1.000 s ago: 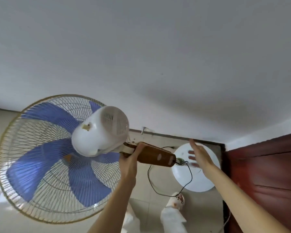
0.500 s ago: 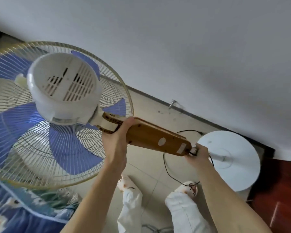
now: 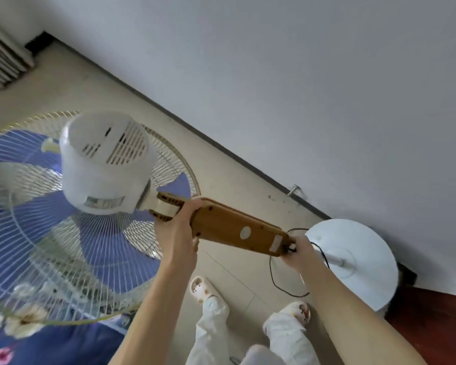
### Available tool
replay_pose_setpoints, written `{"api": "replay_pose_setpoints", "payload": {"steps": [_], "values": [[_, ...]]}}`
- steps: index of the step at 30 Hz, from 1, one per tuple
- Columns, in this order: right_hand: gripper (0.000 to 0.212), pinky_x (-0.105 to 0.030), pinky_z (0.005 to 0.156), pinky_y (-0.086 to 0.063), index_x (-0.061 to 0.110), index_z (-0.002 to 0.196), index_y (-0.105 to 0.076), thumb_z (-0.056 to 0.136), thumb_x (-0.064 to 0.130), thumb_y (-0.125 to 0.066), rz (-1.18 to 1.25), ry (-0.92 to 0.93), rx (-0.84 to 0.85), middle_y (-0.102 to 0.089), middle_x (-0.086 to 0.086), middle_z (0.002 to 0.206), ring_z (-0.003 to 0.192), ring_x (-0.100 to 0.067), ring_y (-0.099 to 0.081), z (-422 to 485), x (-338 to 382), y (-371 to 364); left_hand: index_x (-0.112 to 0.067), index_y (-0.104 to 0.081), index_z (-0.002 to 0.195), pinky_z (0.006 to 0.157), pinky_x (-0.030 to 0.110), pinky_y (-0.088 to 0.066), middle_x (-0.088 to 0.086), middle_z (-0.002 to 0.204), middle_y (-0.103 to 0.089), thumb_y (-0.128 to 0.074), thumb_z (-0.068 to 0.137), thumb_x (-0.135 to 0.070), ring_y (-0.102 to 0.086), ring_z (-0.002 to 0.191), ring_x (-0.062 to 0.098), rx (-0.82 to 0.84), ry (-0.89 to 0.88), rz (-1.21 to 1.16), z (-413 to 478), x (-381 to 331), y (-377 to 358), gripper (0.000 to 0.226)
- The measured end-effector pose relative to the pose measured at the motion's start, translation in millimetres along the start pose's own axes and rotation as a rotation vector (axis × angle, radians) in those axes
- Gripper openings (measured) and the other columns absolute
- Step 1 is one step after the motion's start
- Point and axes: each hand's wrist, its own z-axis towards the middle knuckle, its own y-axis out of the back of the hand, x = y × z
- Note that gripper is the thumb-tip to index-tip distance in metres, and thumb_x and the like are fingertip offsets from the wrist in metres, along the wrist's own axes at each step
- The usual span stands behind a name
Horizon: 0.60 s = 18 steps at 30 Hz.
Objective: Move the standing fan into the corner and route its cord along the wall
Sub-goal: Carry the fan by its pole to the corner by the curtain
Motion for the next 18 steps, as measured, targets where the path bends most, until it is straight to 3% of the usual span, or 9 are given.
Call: {"api": "replay_pose_setpoints", "payload": {"steps": [2,5,7,9,12,15,18], "values": [[0.025,-0.022,0.038,-0.05,0.002,0.076,-0.045,0.097,-0.006,-0.033,-0.075,0.02,0.03,-0.044,-0.009,0.08,0.063,-0.019,-0.046,-29.6,-8.3,-36.3,-0.015,-0.073,0.106,0.052,0.024,-0.054,-0.001,0.092,-0.079,-0.083,0.048,-0.024,-0.072,0.081,0.015,0.006,-0.044,-0.053,9.3,-41.0,25.3,0.059],[0.014,-0.024,0.037,-0.049,-0.001,0.098,-0.047,0.096,-0.009,-0.036,-0.124,0.038,0.024,-0.047,-0.015,0.09,0.065,-0.022,-0.05,-73.2,-26.0,-103.9,-0.021,-0.075,0.087,0.061,0.03,-0.054,0.001,0.091,-0.08,-0.083,0.051,-0.023,-0.073,0.085,0.021,-0.046,-0.09,-0.135,29.8,-99.3,73.6,0.038],[0.017,-0.025,0.035,-0.048,0.003,0.105,-0.043,0.093,-0.008,-0.039,-0.031,-0.075,-0.01,-0.053,-0.015,0.091,0.069,-0.027,-0.055,-93.1,-36.3,-144.8,-0.024,-0.077,0.076,0.063,0.033,-0.054,0.0,0.086,-0.079,-0.085,0.048,-0.027,-0.073,0.081,0.022,-0.092,-0.126,-0.185,44.6,-130.9,104.1,0.03],[0.015,-0.03,0.036,-0.049,0.004,0.101,-0.044,0.091,-0.006,-0.04,-0.017,-0.12,-0.021,-0.056,-0.016,0.091,0.07,-0.03,-0.057,-111.3,-48.8,-183.5,-0.028,-0.076,0.074,0.063,0.035,-0.053,0.0,0.082,-0.077,-0.084,0.049,-0.028,-0.07,0.078,0.023,-0.152,-0.15,-0.225,57.3,-155.9,133.4,0.026],[0.021,-0.036,0.043,-0.054,0.005,0.102,-0.045,0.087,-0.008,-0.04,-0.044,-0.132,-0.007,-0.056,-0.017,0.092,0.071,-0.033,-0.06,-126.6,-67.0,-246.2,-0.023,-0.072,0.092,0.058,0.032,-0.05,-0.004,0.079,-0.074,-0.083,0.051,-0.029,-0.067,0.073,0.019,-0.248,-0.153,-0.316,75.9,-193.0,173.0,0.043],[0.02,-0.041,0.056,-0.056,0.008,0.095,-0.043,0.085,-0.007,-0.038,-0.104,-0.128,0.013,-0.057,-0.016,0.096,0.07,-0.032,-0.061,-134.6,-81.2,-307.1,-0.025,-0.068,0.083,0.051,0.028,-0.048,-0.01,0.067,-0.069,-0.082,0.053,-0.029,-0.063,0.062,0.013,-0.339,-0.176,-0.378,93.0,-227.6,204.5,0.033],[0.014,-0.038,0.042,-0.055,0.007,0.081,-0.04,0.093,0.0,-0.037,-0.181,-0.122,0.036,-0.054,-0.014,0.08,0.049,-0.029,-0.06,-141.9,-89.8,-365.2,-0.021,-0.068,0.083,0.049,0.028,-0.05,-0.006,0.069,-0.07,-0.083,0.053,-0.029,-0.064,0.06,0.014,-0.416,-0.202,-0.41,111.7,-259.2,228.1,0.034]]}}
